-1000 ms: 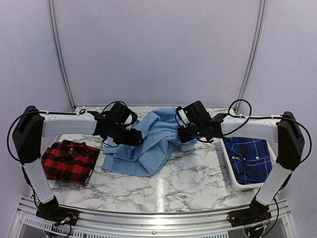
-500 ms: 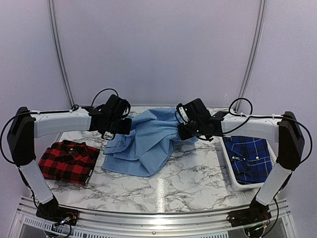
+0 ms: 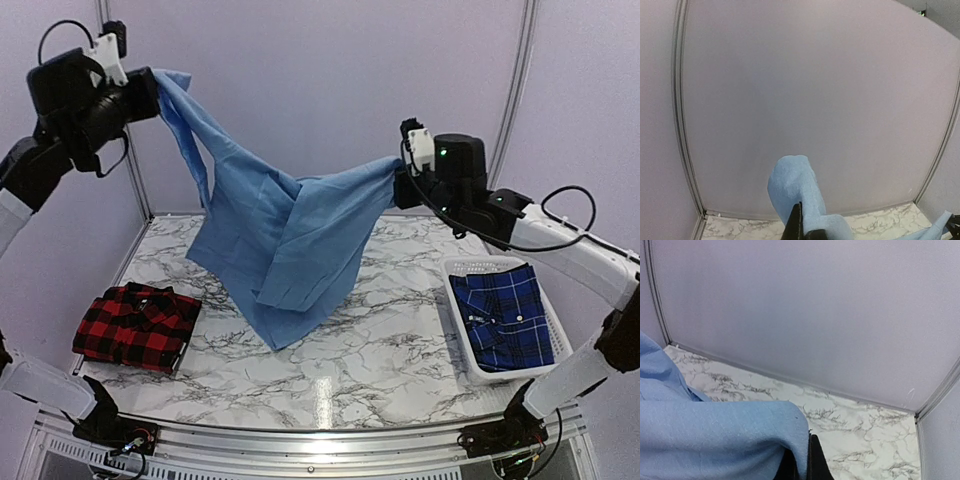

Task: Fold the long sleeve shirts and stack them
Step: Flatten out the crumpled shirt at the center of the board.

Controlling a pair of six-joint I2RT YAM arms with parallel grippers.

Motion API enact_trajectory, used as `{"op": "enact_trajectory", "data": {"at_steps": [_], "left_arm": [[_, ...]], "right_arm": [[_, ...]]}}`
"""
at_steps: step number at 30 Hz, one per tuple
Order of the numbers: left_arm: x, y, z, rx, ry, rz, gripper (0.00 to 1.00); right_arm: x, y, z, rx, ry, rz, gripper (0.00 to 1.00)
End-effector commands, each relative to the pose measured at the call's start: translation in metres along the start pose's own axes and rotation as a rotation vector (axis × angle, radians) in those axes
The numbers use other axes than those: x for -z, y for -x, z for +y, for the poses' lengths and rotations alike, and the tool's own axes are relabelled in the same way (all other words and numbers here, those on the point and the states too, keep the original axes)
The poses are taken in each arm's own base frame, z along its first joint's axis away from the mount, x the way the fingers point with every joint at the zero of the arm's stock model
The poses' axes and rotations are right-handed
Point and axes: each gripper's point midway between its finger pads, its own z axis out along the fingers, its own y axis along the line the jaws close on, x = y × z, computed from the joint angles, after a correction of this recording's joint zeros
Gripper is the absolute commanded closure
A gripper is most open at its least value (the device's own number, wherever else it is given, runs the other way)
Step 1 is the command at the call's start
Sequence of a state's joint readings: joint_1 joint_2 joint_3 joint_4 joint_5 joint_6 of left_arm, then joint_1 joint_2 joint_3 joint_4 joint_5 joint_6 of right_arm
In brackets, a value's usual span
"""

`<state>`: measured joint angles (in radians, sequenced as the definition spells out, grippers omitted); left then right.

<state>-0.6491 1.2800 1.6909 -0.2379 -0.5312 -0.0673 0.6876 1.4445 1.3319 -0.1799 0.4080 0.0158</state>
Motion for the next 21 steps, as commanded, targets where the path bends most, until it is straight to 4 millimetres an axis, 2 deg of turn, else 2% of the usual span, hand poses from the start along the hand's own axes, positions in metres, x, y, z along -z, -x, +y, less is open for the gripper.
{"op": "enact_trajectory", "data": {"at_steps": [1, 4, 6, 10, 12, 13, 15, 16, 17, 18, 19, 21], "left_arm": [[0.029, 0.062, 0.013, -0.040, 0.007, -0.144, 1.00], [0.047, 0.092, 0.017, -0.019, -0.014, -0.221, 1.00], [0.053, 0.105, 0.020, -0.019, -0.009, -0.253, 1.00], [0.050, 0.120, 0.025, -0.035, 0.034, -0.271, 1.00], [0.033, 0.113, 0.030, -0.050, 0.068, -0.223, 1.00], [0.018, 0.102, 0.037, -0.056, 0.091, -0.180, 1.00], [-0.018, 0.064, 0.045, -0.046, 0.106, -0.070, 1.00], [-0.036, 0.038, 0.049, -0.033, 0.110, -0.006, 1.00], [-0.053, 0.010, 0.058, -0.023, 0.130, 0.060, 1.00], [-0.071, -0.026, 0.066, 0.015, 0.135, 0.143, 1.00], [-0.085, -0.064, 0.075, 0.051, 0.137, 0.228, 1.00], [-0.104, -0.144, 0.095, 0.125, 0.163, 0.400, 1.00]], "right_arm": [[0.054, 0.100, -0.020, 0.001, 0.022, -0.312, 1.00], [0.084, 0.133, -0.024, 0.007, 0.051, -0.433, 1.00], [0.095, 0.147, -0.025, 0.016, 0.078, -0.471, 1.00], [0.096, 0.167, -0.035, -0.006, 0.154, -0.489, 1.00], [0.084, 0.166, -0.041, -0.020, 0.253, -0.460, 1.00], [0.075, 0.164, -0.044, -0.035, 0.290, -0.443, 1.00], [0.048, 0.147, -0.045, -0.062, 0.381, -0.373, 1.00], [0.030, 0.133, -0.049, -0.084, 0.402, -0.326, 0.98], [0.015, 0.119, -0.051, -0.102, 0.409, -0.283, 0.92], [-0.003, 0.101, -0.053, -0.115, 0.407, -0.233, 0.81], [-0.025, 0.078, -0.057, -0.131, 0.383, -0.170, 0.60], [-0.055, 0.038, -0.071, -0.164, 0.297, -0.053, 0.42]]}}
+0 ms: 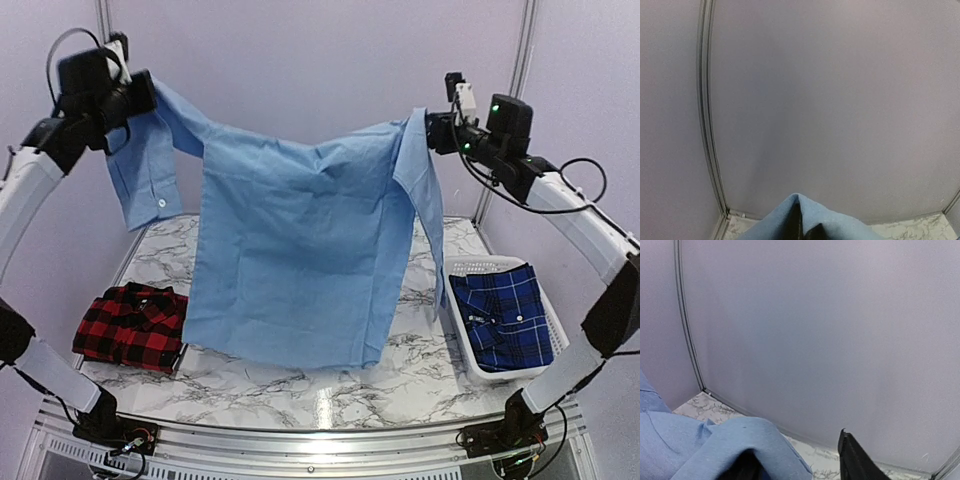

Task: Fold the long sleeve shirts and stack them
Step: Flatten out the crumpled shirt at the center of the board, then move the flattened shirt to the center of the board.

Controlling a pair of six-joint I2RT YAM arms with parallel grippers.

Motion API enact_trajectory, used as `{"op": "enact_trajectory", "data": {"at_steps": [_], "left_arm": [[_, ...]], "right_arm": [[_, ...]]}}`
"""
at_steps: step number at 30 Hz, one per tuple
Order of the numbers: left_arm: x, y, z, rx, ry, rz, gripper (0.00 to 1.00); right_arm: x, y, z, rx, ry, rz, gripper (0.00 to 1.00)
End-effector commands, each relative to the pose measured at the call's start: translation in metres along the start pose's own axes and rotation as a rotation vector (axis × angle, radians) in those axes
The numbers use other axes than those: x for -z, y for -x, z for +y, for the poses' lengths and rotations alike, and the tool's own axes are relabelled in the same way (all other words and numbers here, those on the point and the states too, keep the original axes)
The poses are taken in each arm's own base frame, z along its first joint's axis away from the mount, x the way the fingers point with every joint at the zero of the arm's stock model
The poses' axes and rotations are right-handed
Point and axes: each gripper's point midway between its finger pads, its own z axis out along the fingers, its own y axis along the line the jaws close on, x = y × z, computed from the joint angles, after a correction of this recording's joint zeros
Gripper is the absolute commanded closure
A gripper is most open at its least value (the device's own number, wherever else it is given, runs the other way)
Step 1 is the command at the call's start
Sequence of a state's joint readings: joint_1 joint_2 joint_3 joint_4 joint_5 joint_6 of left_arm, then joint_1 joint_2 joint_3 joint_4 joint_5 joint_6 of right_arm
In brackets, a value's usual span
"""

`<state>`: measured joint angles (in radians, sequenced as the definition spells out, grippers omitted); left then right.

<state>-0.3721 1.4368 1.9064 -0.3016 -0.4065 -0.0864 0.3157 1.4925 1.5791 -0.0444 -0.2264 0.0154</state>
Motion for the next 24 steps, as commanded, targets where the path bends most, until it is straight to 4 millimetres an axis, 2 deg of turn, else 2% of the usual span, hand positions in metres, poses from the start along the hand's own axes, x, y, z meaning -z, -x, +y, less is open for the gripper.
{"op": "enact_trajectory", "data": {"at_steps": [1, 3, 4, 5, 6, 8, 11, 13, 15, 21, 24], "left_arm": [[-0.054, -0.221, 0.022, 0.106, 0.026, 0.537, 1.00], [-0.052, -0.295, 0.025, 0.113, 0.027, 0.704, 0.99], [-0.048, -0.324, 0.028, 0.119, 0.042, 0.766, 0.92], [-0.043, -0.345, 0.031, 0.122, 0.056, 0.812, 0.84], [-0.039, -0.361, 0.034, 0.120, 0.069, 0.843, 0.82], [-0.034, -0.372, 0.039, 0.115, 0.091, 0.860, 0.71], [-0.033, -0.367, 0.041, 0.112, 0.097, 0.842, 0.66], [-0.033, -0.362, 0.035, 0.121, 0.064, 0.834, 0.60], [-0.033, -0.361, 0.026, 0.137, 0.025, 0.835, 0.58], [-0.039, -0.385, -0.035, 0.143, -0.124, 0.875, 0.56], [-0.040, -0.404, -0.084, 0.156, -0.245, 0.908, 0.56]], "right_arm": [[-0.030, -0.119, -0.025, -0.141, -0.043, 0.306, 0.33], [-0.028, -0.150, -0.040, -0.162, -0.130, 0.389, 0.18], [-0.025, -0.160, -0.043, -0.175, -0.157, 0.417, 0.14], [-0.023, -0.169, -0.044, -0.186, -0.172, 0.442, 0.13], [-0.022, -0.177, -0.042, -0.190, -0.180, 0.470, 0.11], [-0.018, -0.193, -0.037, -0.167, -0.228, 0.528, 0.09], [-0.009, -0.209, -0.034, -0.111, -0.324, 0.599, 0.09], [-0.005, -0.217, -0.026, -0.091, -0.349, 0.631, 0.09], [-0.006, -0.226, -0.010, -0.102, -0.322, 0.646, 0.09], [-0.021, -0.279, 0.033, -0.174, -0.222, 0.735, 0.12], [-0.024, -0.304, 0.046, -0.198, -0.209, 0.776, 0.12]]}}
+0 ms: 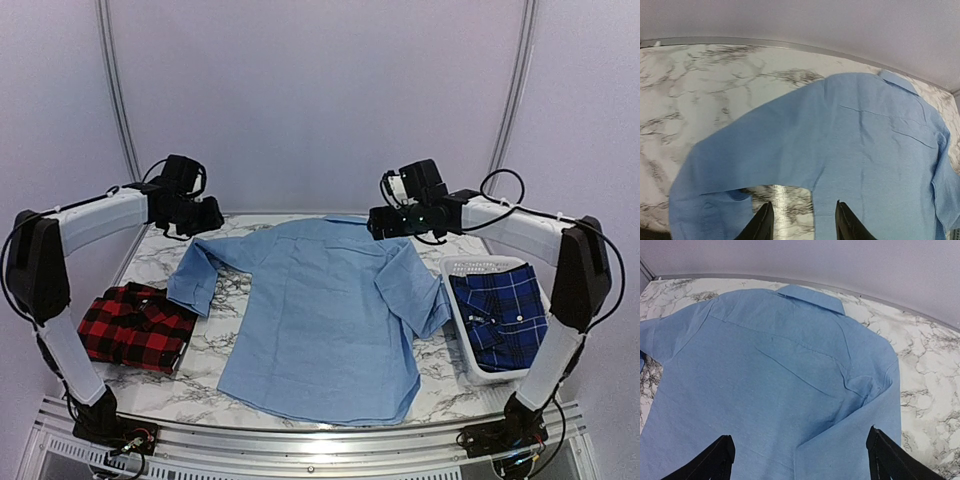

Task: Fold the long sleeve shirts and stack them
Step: Move the flattened shirt to the center of the board.

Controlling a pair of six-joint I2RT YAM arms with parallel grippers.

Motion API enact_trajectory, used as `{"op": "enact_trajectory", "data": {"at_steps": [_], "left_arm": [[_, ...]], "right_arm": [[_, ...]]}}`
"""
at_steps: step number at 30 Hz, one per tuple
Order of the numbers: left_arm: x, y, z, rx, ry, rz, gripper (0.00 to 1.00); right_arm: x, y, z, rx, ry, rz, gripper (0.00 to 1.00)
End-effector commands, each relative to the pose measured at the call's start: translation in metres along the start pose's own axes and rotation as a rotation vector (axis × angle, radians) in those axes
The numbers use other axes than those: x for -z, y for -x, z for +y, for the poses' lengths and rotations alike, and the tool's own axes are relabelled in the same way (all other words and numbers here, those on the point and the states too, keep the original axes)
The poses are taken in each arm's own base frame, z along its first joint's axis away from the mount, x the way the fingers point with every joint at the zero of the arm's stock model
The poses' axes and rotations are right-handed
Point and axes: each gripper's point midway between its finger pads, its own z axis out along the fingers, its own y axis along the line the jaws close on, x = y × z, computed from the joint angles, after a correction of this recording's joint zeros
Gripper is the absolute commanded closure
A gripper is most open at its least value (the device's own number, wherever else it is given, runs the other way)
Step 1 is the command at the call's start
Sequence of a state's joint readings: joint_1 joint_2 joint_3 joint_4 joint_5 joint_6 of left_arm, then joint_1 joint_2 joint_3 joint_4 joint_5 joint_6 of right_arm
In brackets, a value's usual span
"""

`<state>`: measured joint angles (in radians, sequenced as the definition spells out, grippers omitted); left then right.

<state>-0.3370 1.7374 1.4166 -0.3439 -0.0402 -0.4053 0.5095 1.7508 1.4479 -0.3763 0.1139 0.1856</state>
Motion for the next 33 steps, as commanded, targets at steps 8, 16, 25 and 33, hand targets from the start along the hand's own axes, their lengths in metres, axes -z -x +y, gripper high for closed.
{"op": "enact_trajectory", "data": {"at_steps": [8, 16, 25, 33], "left_arm": [[-0.105, -0.069, -0.117, 0.046, -0.303, 0.186, 0.57], [-0.139, -0.101, -0.089, 0.139, -0.243, 0.248, 0.57], [-0.136, -0.102, 0.040, 0.291, -0.056, 0.266, 0.57], [-0.129, -0.066, 0.059, 0.302, -0.074, 0.239, 0.57]], "right_arm": [[-0.035, -0.065, 0.010, -0.075, 0.010, 0.134, 0.13], [-0.039, -0.087, 0.002, -0.075, -0.025, 0.175, 0.11], [-0.039, -0.085, 0.001, -0.065, -0.033, 0.176, 0.11], [-0.043, -0.095, 0.004, -0.066, -0.020, 0.212, 0.17]]}}
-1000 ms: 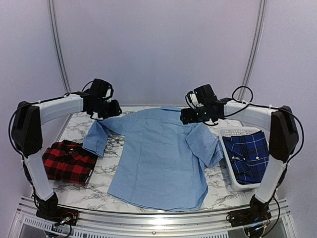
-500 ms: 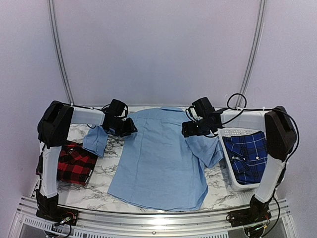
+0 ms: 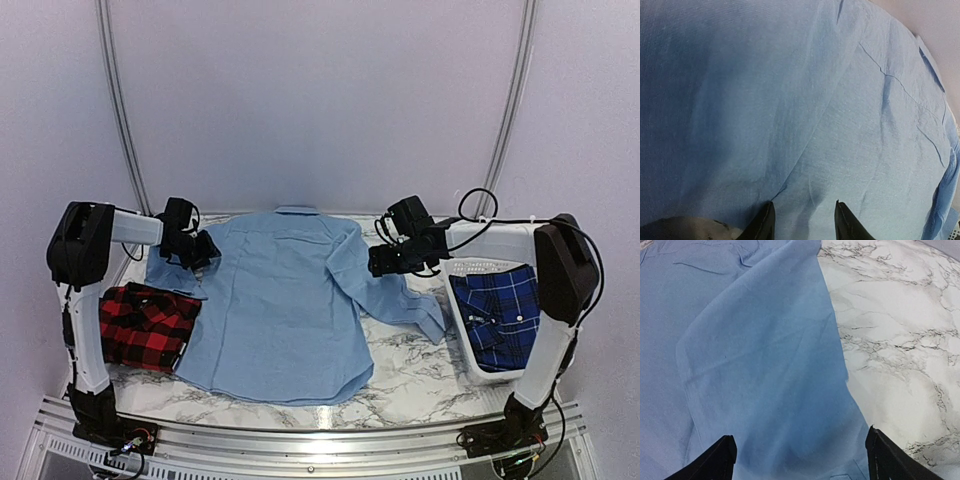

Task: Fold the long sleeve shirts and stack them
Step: Move the flattened shirt to the center of the board, then move the sleeve to the center of the board.

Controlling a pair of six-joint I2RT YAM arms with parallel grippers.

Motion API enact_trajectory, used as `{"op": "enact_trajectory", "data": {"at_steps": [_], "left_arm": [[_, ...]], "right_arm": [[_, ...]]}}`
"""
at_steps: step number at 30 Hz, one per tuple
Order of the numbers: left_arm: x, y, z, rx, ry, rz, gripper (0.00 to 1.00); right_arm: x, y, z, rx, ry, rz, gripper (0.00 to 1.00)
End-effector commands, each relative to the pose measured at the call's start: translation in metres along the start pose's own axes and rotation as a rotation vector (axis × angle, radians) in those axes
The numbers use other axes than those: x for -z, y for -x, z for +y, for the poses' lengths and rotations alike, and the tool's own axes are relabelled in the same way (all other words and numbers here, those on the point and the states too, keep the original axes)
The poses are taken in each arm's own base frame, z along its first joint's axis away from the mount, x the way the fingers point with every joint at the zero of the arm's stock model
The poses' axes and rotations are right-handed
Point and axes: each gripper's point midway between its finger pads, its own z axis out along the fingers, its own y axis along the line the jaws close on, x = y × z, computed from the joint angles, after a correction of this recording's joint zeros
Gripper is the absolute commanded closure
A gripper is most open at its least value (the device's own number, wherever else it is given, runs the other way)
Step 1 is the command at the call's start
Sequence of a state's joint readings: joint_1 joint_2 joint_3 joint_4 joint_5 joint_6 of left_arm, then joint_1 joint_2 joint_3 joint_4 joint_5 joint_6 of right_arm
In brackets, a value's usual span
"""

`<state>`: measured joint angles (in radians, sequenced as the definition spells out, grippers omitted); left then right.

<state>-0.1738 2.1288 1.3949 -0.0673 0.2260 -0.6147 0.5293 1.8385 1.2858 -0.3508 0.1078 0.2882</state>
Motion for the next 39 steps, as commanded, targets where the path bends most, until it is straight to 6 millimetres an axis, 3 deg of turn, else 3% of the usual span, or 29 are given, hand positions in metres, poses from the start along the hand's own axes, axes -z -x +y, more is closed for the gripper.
{"op": "enact_trajectory", "data": {"at_steps": [1, 8, 12, 15, 19, 25, 28, 34, 39], "left_arm": [[0.008, -0.005, -0.013, -0.040, -0.009, 0.053, 0.57], [0.028, 0.004, -0.056, -0.104, -0.096, 0.020, 0.56], [0.045, 0.005, -0.081, -0.143, -0.141, -0.001, 0.55], [0.055, -0.001, -0.097, -0.165, -0.168, -0.002, 0.55], [0.069, -0.016, -0.116, -0.200, -0.200, 0.007, 0.55], [0.086, -0.046, -0.136, -0.246, -0.235, 0.037, 0.55], [0.094, -0.061, -0.143, -0.260, -0.251, 0.053, 0.55], [0.102, -0.097, -0.155, -0.293, -0.270, 0.097, 0.54], [0.103, -0.136, -0.167, -0.336, -0.286, 0.159, 0.54]], "right_arm": [[0.001, 0.003, 0.008, -0.008, 0.017, -0.001, 0.20], [-0.002, -0.015, 0.022, -0.044, 0.057, 0.028, 0.43], [-0.016, -0.026, 0.033, -0.060, 0.093, 0.055, 0.57], [-0.031, -0.030, 0.024, -0.083, 0.055, 0.069, 0.63], [-0.046, -0.030, -0.007, -0.133, -0.008, 0.077, 0.65], [-0.068, -0.030, -0.071, -0.192, -0.123, 0.105, 0.67], [-0.076, -0.018, -0.095, -0.218, -0.170, 0.106, 0.67], [-0.094, 0.026, -0.139, -0.278, -0.243, 0.073, 0.67], [-0.108, 0.037, -0.179, -0.339, -0.286, 0.068, 0.67]]}}
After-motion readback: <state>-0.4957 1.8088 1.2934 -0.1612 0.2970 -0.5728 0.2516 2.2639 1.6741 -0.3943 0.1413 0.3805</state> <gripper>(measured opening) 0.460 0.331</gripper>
